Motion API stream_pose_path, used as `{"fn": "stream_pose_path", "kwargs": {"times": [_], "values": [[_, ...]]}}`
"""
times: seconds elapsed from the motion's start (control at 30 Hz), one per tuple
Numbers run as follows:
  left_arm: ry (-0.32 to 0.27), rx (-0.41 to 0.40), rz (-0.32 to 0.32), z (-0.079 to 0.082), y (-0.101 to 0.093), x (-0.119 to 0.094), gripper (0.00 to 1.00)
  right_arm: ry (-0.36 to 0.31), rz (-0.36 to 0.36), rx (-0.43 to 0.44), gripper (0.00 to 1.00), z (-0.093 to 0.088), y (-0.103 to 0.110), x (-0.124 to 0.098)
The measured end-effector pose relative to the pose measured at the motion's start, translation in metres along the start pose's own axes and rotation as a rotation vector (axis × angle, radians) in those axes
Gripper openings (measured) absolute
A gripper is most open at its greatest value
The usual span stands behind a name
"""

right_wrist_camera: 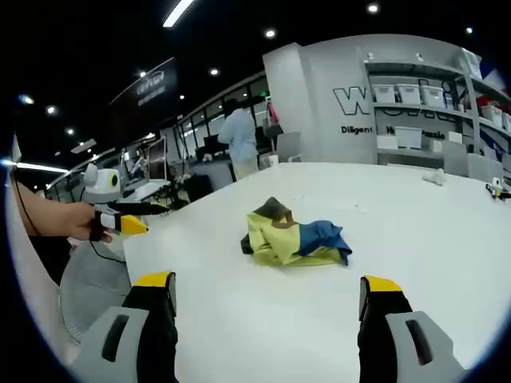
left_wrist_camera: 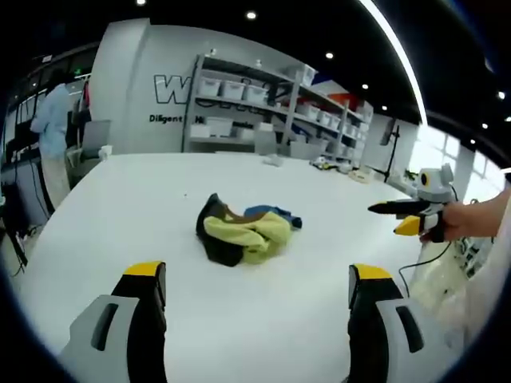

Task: Fold the garment on the visible template until the final outline fits inside the template.

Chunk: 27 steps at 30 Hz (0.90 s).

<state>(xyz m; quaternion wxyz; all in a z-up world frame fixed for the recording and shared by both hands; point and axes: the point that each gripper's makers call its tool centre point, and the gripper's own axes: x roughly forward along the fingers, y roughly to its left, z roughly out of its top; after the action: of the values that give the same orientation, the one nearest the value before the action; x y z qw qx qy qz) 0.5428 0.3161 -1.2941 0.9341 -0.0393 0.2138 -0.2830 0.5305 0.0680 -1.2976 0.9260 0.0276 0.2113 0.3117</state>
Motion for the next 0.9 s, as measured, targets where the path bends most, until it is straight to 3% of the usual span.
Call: {"fn": "stream_pose_path", "kwargs": {"times": [0.9], "values": [[0.005, -0.007, -0.01, -0.007, 0.0008, -0.0028, 0.91, 0.016, -0.006, 0.008, 0.91, -0.0082, 0.0064, 0.0008]]}}
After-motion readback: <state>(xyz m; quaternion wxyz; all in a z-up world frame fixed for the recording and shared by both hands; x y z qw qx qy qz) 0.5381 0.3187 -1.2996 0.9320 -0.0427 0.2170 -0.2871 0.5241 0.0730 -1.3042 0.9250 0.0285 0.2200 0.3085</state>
